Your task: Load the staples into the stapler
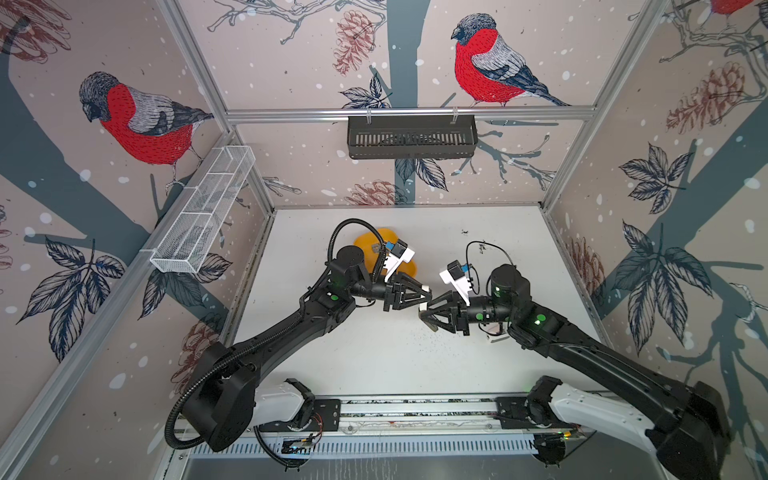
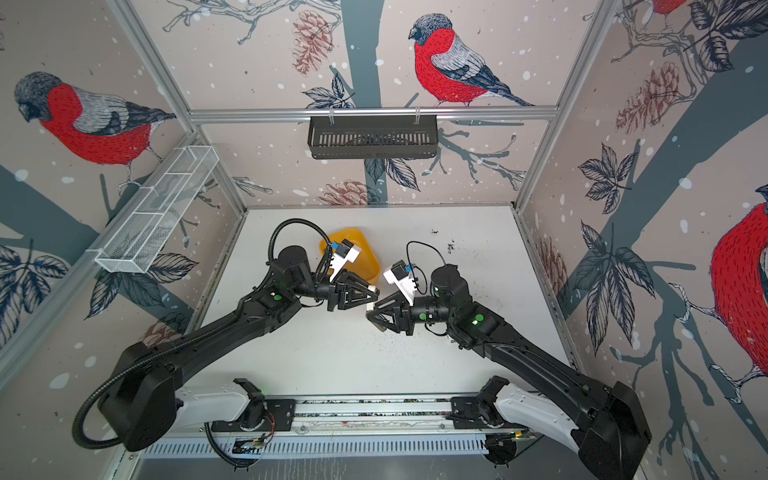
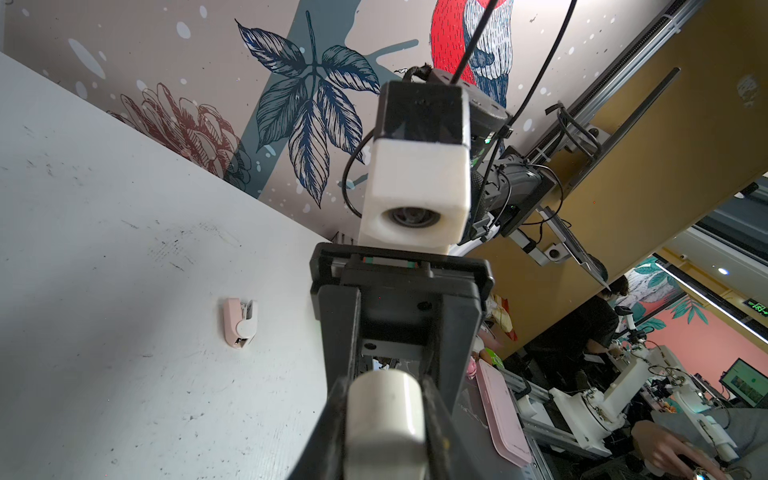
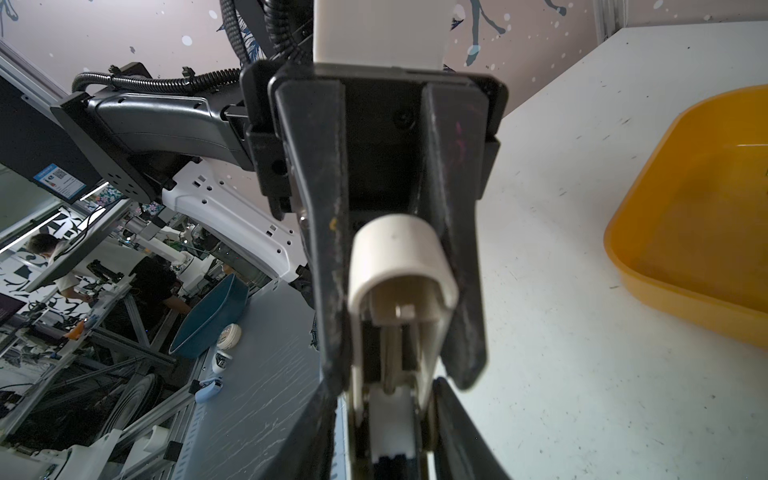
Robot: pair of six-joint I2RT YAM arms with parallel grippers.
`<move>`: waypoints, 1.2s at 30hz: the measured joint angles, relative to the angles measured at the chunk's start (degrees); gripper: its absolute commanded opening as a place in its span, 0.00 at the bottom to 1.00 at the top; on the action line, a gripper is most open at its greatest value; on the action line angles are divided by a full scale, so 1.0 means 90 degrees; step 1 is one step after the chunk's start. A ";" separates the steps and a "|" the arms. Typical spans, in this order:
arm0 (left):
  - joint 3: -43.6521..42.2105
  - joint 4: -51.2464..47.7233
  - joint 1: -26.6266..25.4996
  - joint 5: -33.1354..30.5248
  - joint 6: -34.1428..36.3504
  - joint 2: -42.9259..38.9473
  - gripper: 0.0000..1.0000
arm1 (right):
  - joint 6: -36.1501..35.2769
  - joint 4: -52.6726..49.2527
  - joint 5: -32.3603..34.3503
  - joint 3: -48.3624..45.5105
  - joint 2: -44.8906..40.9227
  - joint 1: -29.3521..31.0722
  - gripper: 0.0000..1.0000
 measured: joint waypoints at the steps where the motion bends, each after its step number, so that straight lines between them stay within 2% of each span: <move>1: 0.0000 0.0015 0.0000 0.0005 -0.0002 0.0000 0.15 | 0.0000 0.0027 0.0000 0.0002 0.0024 0.0000 0.31; 5: -0.0027 0.0029 0.0000 0.0005 0.0005 -0.0039 0.16 | 0.0012 0.0046 -0.0032 0.0005 0.0053 0.0007 0.21; 7: -0.0029 0.0017 0.0000 0.0002 0.0036 -0.0061 0.24 | 0.0012 0.0066 -0.0046 0.0005 0.0049 0.0007 0.18; 9: -0.0036 -0.0010 -0.0005 -0.0010 0.0051 -0.0070 0.47 | 0.0010 0.0056 -0.0041 -0.0007 0.0024 0.0007 0.17; 11: -0.0032 -0.0102 -0.0007 -0.0117 0.0107 -0.0078 0.75 | 0.0007 0.0012 0.0046 -0.0034 -0.0024 0.0007 0.17; 12: -0.0015 -0.0223 -0.0002 -0.0214 0.0146 -0.0078 0.86 | 0.0002 -0.0010 0.0095 -0.0039 -0.0051 0.0007 0.16; 14: 0.0100 -0.0699 0.0034 -0.0529 0.0279 -0.0085 0.99 | -0.0015 -0.0124 0.0250 -0.0041 -0.0138 0.0019 0.15; 21: 0.0063 -0.2225 0.0165 -0.1880 0.0901 -0.0826 0.99 | -0.0063 -0.0743 0.1243 -0.0413 -0.0670 0.0092 0.13; 29: -0.0328 -0.3485 0.0170 -0.3466 0.1503 -0.2392 0.98 | -0.0129 -0.1547 0.2919 -0.0971 -0.1049 0.0151 0.12; 32: -0.0313 -0.3844 0.0170 -0.3912 0.1685 -0.2890 0.98 | -0.0124 -0.1698 0.3468 -0.1013 -0.0976 0.0328 0.12; 36: -0.0163 -0.4240 0.0170 -0.4172 0.1906 -0.3145 0.98 | -0.0121 -0.1795 0.4218 -0.1037 -0.0697 0.0605 0.11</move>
